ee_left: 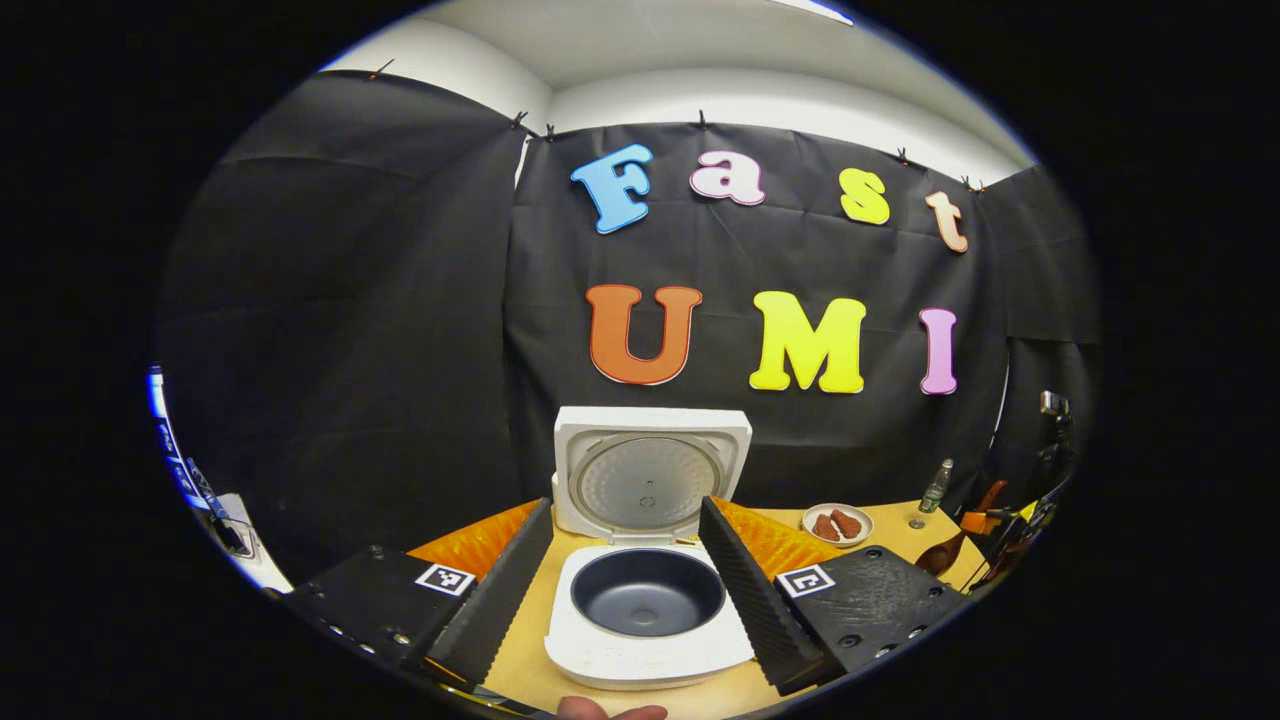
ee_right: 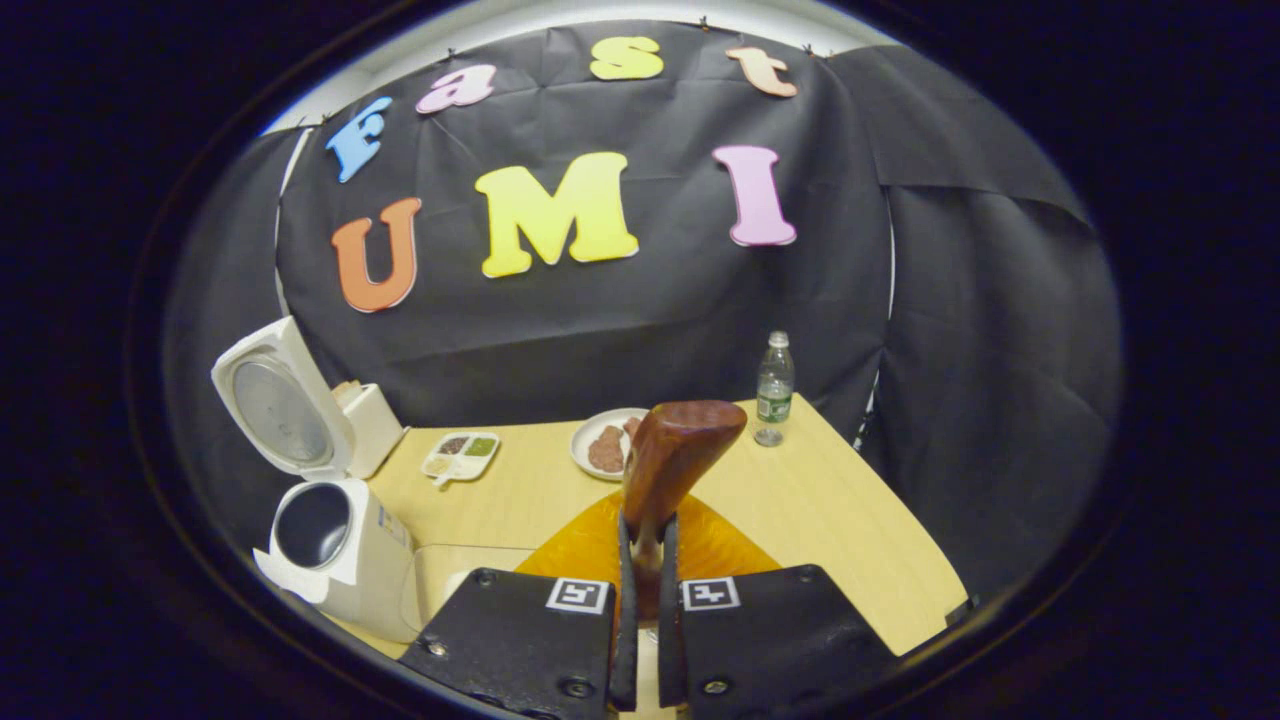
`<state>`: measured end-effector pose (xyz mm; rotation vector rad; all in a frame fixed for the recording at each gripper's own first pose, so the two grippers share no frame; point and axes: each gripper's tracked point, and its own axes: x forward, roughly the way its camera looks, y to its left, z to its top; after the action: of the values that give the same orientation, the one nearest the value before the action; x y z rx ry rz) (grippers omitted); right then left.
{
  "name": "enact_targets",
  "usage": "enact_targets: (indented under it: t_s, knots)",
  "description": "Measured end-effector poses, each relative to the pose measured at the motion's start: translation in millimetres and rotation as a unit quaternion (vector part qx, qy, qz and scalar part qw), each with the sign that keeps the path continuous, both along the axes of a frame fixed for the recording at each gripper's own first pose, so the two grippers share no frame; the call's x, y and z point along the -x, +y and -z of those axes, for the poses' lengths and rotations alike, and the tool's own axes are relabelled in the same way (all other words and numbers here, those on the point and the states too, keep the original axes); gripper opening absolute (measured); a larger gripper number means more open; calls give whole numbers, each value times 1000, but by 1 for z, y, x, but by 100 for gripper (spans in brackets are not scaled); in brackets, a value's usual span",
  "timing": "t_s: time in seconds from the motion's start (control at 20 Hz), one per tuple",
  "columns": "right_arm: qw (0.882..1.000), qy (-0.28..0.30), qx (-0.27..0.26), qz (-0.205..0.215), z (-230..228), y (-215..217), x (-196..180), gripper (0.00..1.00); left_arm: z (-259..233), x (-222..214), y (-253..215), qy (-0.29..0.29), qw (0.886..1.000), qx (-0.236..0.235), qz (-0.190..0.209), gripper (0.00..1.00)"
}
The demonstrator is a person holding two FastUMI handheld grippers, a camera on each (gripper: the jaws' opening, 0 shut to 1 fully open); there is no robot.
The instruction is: Close the left gripper, press the button to open the rice cooker; take a wooden spoon from the chopstick holder with the right hand, scoop a spoonful of rice and pour it into the rice cooker, then put the wooden spoon back into the chopstick holder.
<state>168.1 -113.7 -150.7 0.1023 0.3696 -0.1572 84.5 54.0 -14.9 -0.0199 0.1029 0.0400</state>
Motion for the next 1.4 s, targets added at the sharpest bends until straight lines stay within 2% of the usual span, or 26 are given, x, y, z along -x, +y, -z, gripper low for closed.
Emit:
enact_targets:
  t_s: [0.15, 0.35, 0.65, 0.85, 1.05, 1.25, 1.4]
  knots:
    - [999, -3, 24, -30, -2, 47, -1, 13, 3, 1, 18, 0, 1000, -4, 11, 94]
    - [997, 13, 62, -54, 31, 90, -3, 13, 5, 5, 42, 6, 1000, -2, 11, 94]
    - [987, 34, 149, -55, 90, 111, -12, 13, 22, 17, 89, 38, 999, -3, -13, 94]
    - [983, 39, 175, -50, 117, 118, -19, 13, 34, 22, 106, 56, 998, -10, -21, 94]
    - [988, 44, 145, -43, 128, 131, -21, 13, 35, 28, 112, 59, 998, -9, -24, 94]
    - [995, 57, 52, -59, 136, 161, -18, 13, 39, 30, 115, 61, 998, -9, -25, 94]
    - [996, 66, -30, -56, 139, 173, -16, 13, 38, 30, 117, 59, 998, -7, -26, 94]
